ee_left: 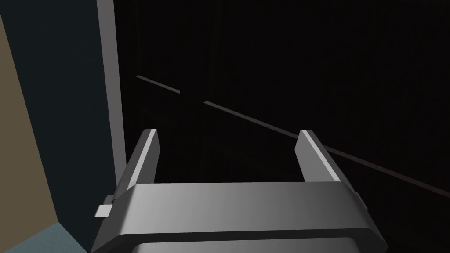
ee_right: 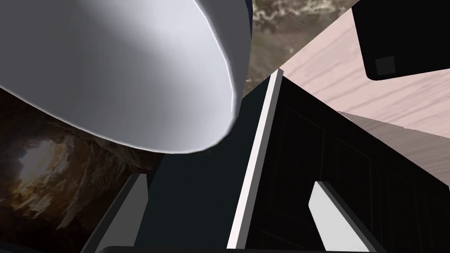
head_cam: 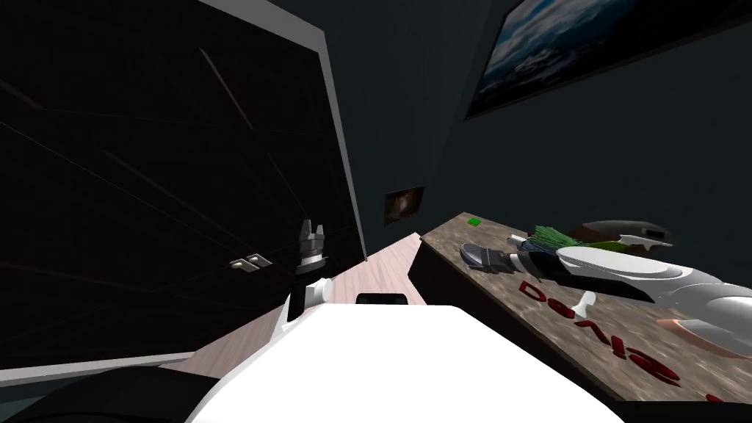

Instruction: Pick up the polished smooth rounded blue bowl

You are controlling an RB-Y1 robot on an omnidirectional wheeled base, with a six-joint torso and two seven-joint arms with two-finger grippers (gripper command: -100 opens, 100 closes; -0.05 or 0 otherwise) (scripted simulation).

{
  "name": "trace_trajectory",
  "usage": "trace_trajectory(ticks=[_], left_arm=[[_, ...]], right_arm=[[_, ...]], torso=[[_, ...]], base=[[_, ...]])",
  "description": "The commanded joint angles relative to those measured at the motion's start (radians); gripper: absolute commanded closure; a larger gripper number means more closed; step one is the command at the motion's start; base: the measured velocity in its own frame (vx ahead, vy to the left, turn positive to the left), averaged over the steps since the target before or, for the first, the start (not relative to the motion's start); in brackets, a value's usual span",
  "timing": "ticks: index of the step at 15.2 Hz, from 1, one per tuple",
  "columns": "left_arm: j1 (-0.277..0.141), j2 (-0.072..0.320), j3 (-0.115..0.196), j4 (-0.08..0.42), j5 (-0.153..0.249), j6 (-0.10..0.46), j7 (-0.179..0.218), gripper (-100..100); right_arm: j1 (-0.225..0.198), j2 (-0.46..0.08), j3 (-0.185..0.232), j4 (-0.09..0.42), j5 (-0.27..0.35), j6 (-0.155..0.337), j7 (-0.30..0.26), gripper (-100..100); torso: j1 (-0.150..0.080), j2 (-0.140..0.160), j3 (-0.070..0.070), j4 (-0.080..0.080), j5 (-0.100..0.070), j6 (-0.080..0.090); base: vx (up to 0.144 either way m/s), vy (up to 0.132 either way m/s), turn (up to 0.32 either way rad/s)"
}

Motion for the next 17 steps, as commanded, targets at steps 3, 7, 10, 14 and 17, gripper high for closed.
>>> trace_trajectory(ticks=[3, 7, 10, 14, 17], left_arm=[[0.000, 0.000, 0.000, 0.000, 0.000, 0.000, 0.000, 0], [0.000, 0.000, 0.000, 0.000, 0.000, 0.000, 0.000, 0], [0.000, 0.000, 0.000, 0.000, 0.000, 0.000, 0.000, 0], [0.000, 0.000, 0.000, 0.000, 0.000, 0.000, 0.000, 0], [0.000, 0.000, 0.000, 0.000, 0.000, 0.000, 0.000, 0]], right_arm=[[0.039, -0.077, 0.038, 0.036, 0.048, -0.020, 0.022, -100], [0.050, -0.097, 0.053, 0.048, 0.061, -0.028, 0.028, -100], [0.081, -0.139, 0.091, 0.069, 0.091, -0.049, 0.040, -100], [0.070, -0.141, 0.112, 0.089, 0.112, -0.069, 0.040, -100], [0.080, -0.085, 0.133, 0.103, 0.130, -0.032, 0.061, -100]], torso=[[0.000, 0.001, 0.000, 0.000, 0.000, 0.000], [0.001, 0.001, 0.001, 0.000, 0.000, 0.000], [0.002, 0.003, 0.002, 0.001, 0.000, 0.000], [0.002, 0.003, 0.002, 0.001, 0.000, 0.001], [0.002, 0.003, 0.002, 0.001, 0.000, 0.000]], base=[[0.036, -0.023, 0.096], [0.025, -0.018, 0.079], [0.014, -0.004, 0.076], [0.011, 0.000, 0.048], [0.024, 0.005, 0.106]])
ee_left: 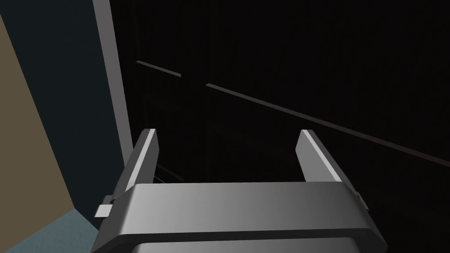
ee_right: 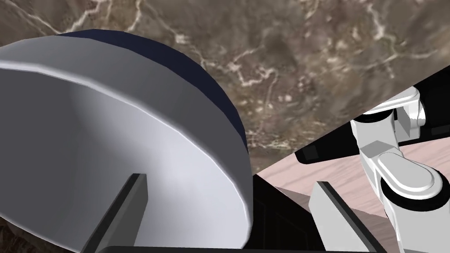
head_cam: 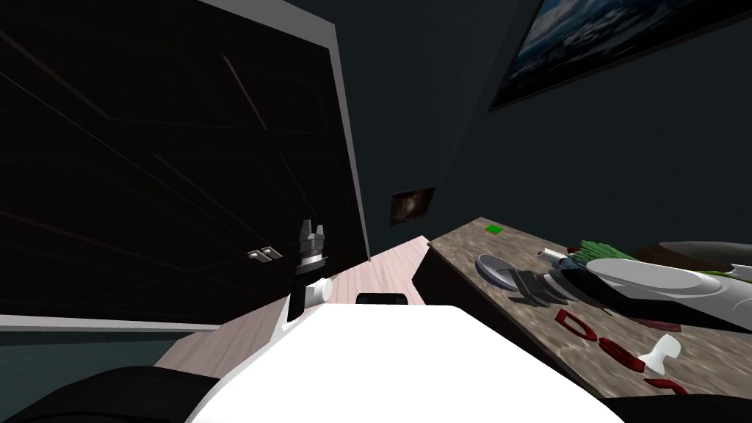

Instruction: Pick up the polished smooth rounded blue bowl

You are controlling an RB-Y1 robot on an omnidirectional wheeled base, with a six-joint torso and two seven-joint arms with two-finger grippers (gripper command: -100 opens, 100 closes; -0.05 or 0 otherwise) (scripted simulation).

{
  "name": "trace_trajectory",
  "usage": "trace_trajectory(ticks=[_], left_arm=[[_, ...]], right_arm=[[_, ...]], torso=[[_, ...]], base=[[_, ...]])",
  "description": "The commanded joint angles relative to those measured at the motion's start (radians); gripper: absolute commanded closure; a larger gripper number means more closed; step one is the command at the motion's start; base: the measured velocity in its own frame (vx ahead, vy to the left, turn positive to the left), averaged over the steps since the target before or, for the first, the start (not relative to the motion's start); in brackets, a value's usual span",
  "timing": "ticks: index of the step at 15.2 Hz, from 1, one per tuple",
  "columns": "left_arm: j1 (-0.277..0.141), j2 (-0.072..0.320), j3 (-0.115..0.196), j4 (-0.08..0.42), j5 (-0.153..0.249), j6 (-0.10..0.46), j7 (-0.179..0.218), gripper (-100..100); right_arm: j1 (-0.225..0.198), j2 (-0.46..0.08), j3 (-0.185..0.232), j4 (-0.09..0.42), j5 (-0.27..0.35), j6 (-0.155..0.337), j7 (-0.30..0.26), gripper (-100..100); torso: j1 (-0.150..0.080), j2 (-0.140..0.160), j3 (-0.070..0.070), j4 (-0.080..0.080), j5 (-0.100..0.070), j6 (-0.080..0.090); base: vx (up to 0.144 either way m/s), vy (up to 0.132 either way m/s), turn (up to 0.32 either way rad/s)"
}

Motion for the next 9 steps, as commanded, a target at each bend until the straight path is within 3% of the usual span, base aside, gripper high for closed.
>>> trace_trajectory(ticks=[1, 2, 6, 7, 9], left_arm=[[0.000, 0.000, 0.000, 0.000, 0.000, 0.000, 0.000, 0], [0.000, 0.000, 0.000, 0.000, 0.000, 0.000, 0.000, 0], [0.000, 0.000, 0.000, 0.000, 0.000, 0.000, 0.000, 0], [0.000, 0.000, 0.000, 0.000, 0.000, 0.000, 0.000, 0], [0.000, 0.000, 0.000, 0.000, 0.000, 0.000, 0.000, 0]], right_arm=[[0.000, 0.000, 0.000, 0.000, 0.000, 0.000, 0.000, -100], [0.003, 0.002, 0.000, 0.001, -0.002, 0.004, 0.005, 100], [0.006, -0.001, 0.003, 0.002, 0.003, 0.002, 0.006, 100], [-0.005, -0.032, -0.010, -0.013, -0.008, -0.015, -0.010, 100], [-0.007, -0.023, -0.006, -0.003, -0.004, -0.015, -0.004, 100]], torso=[[0.000, 0.000, 0.000, 0.000, 0.000, 0.000], [0.000, 0.000, 0.000, 0.000, 0.000, 0.000], [-0.002, 0.002, 0.003, 0.003, -0.002, 0.001], [-0.002, 0.003, 0.003, 0.003, -0.002, 0.001], [-0.002, 0.006, 0.005, 0.004, -0.001, 0.002]], base=[[0.019, 0.000, 0.036], [0.007, 0.000, 0.001], [-0.002, 0.000, 0.001], [-0.012, 0.000, -0.155], [-0.021, -0.002, -0.102]])
